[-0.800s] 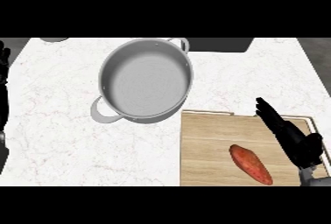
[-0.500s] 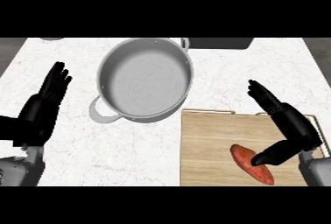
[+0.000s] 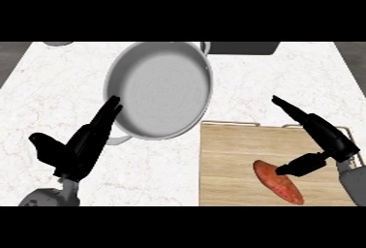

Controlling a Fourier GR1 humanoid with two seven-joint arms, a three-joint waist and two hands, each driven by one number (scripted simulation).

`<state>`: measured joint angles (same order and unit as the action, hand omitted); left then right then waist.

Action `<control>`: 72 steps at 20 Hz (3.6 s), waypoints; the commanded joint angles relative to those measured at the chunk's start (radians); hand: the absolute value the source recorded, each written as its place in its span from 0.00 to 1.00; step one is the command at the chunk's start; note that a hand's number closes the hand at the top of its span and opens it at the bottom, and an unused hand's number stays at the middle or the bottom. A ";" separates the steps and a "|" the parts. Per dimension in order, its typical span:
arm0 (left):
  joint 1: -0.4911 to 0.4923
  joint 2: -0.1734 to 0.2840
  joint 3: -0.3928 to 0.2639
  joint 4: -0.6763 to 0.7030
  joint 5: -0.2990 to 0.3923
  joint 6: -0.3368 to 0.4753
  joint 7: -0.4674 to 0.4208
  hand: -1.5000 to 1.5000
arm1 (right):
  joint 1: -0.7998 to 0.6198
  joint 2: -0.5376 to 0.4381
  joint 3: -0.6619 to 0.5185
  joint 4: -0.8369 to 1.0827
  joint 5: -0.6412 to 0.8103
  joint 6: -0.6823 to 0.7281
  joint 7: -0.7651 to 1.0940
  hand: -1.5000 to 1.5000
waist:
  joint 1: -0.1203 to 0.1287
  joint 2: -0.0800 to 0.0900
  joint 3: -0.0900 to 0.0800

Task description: Pick the sweet potato from the tray and place it in the pot

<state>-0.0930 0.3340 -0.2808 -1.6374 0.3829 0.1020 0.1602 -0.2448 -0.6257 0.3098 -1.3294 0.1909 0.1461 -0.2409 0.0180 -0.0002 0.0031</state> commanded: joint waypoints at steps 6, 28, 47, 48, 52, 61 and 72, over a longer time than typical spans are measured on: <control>0.068 -0.010 -0.009 0.004 0.033 -0.040 0.067 0.50 | -0.035 -0.178 -0.030 -0.300 -0.022 0.230 0.218 0.00 | -0.029 -0.005 -0.005; 0.081 -0.099 0.002 0.029 -0.029 -0.101 0.042 0.50 | 0.061 -0.122 -0.087 -0.717 -0.353 0.462 0.893 0.00 | -0.019 0.000 -0.003; 0.069 -0.117 0.089 -0.037 -0.048 -0.134 0.155 0.50 | 0.148 0.017 -0.040 -0.617 0.137 0.515 0.724 0.00 | -0.016 0.000 -0.003; 0.062 -0.147 0.063 0.017 -0.108 -0.115 0.100 0.50 | 0.256 -0.007 -0.037 -0.662 0.196 0.481 0.659 0.00 | -0.023 0.000 -0.003; 0.020 -0.145 0.110 0.017 -0.074 -0.143 0.146 0.50 | 0.231 0.038 -0.045 -0.689 0.183 0.547 0.720 0.00 | -0.023 0.000 -0.003; 0.078 -0.180 0.092 -0.019 -0.119 -0.145 0.152 0.50 | 0.237 0.057 -0.107 -0.607 0.250 0.575 0.628 0.00 | -0.023 -0.001 -0.003; 0.098 -0.209 0.120 0.030 -0.148 -0.198 0.084 0.50 | 0.160 0.147 -0.079 -0.371 0.422 0.521 0.478 0.00 | -0.017 0.001 -0.003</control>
<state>0.0060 0.1528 -0.1528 -1.6811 0.2422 -0.0745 0.2672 -0.0661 -0.4820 0.2579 -1.7525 0.5943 0.6548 0.2894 0.0035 -0.0054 0.0053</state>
